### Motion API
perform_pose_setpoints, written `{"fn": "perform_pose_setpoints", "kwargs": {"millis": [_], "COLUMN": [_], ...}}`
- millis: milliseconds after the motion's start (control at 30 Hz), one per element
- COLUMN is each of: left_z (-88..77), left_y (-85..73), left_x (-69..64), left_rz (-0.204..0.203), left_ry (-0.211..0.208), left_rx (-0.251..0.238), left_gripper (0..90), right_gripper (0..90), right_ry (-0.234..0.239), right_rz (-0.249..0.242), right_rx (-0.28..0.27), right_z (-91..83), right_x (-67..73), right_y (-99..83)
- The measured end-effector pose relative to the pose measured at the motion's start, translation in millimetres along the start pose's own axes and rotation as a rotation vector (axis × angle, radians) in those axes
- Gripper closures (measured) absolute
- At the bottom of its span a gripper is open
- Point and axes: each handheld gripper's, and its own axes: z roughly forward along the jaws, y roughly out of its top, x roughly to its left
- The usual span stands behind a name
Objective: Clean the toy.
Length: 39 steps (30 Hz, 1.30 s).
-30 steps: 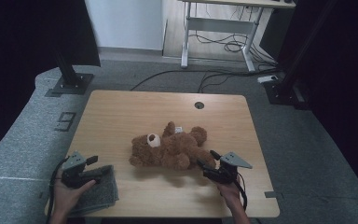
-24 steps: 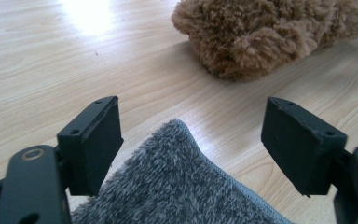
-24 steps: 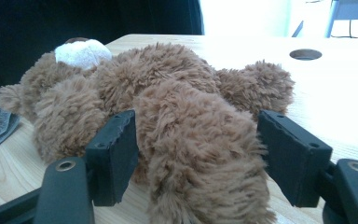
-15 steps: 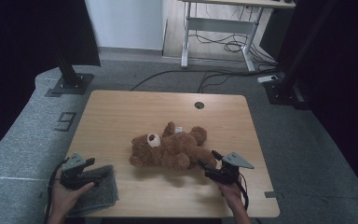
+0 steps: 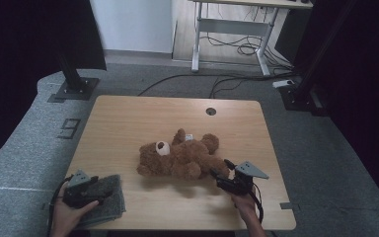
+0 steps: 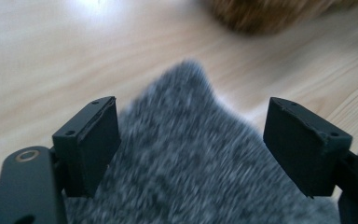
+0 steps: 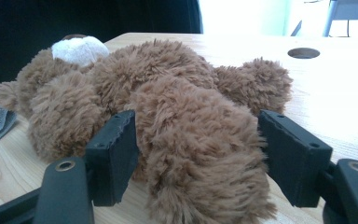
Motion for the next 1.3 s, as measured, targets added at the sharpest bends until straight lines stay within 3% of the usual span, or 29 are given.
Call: {"fn": "perform_pose_setpoints", "kwargs": {"millis": [167, 633, 800, 867, 900, 967, 1033, 1100, 1300], "left_z": [13.3, 17.4, 21.8, 20.6, 19.5, 17.4, 15.1, 14.6, 13.9], "left_y": [-4.1, -6.8, -6.7, -7.8, -8.3, -9.9, -11.0, -10.7, -6.8], "left_x": [-4.6, -3.8, -7.1, -5.8, -4.4, -1.0, 4.4, 5.8, 5.7], "left_rz": [0.039, 0.048, 0.063, 0.057, 0.052, 0.041, 0.034, 0.029, 0.011], "left_ry": [0.019, 0.018, 0.052, 0.071, 0.079, 0.092, 0.105, 0.114, 0.109], "left_rx": [0.062, 0.083, 0.113, 0.098, 0.090, 0.072, 0.058, 0.056, 0.055], "left_gripper": [14.8, 14.9, 16.2, 22.1, 34.8, 39.6, 57.2, 65.8, 74.9], "right_gripper": [29.5, 29.6, 29.6, 29.6, 29.6, 29.6, 29.6, 29.6, 29.5], "right_ry": [-0.001, -0.008, -0.009, -0.007, -0.008, -0.008, -0.009, -0.009, -0.008], "right_rz": [-0.004, 0.001, -0.006, -0.006, -0.006, -0.006, -0.010, -0.007, -0.006], "right_rx": [0.003, -0.001, 0.000, 0.002, 0.002, 0.003, 0.003, 0.001, 0.007], "right_z": [0.5, -1.1, -0.1, -0.1, 0.1, 0.1, 0.0, -0.2, -0.3], "right_x": [1.0, -0.9, -0.4, 0.4, 0.9, 1.0, 1.2, 0.5, -1.5], "right_y": [-0.4, 0.1, -0.2, -0.3, -0.1, -0.1, 0.1, 0.2, 0.5]}}
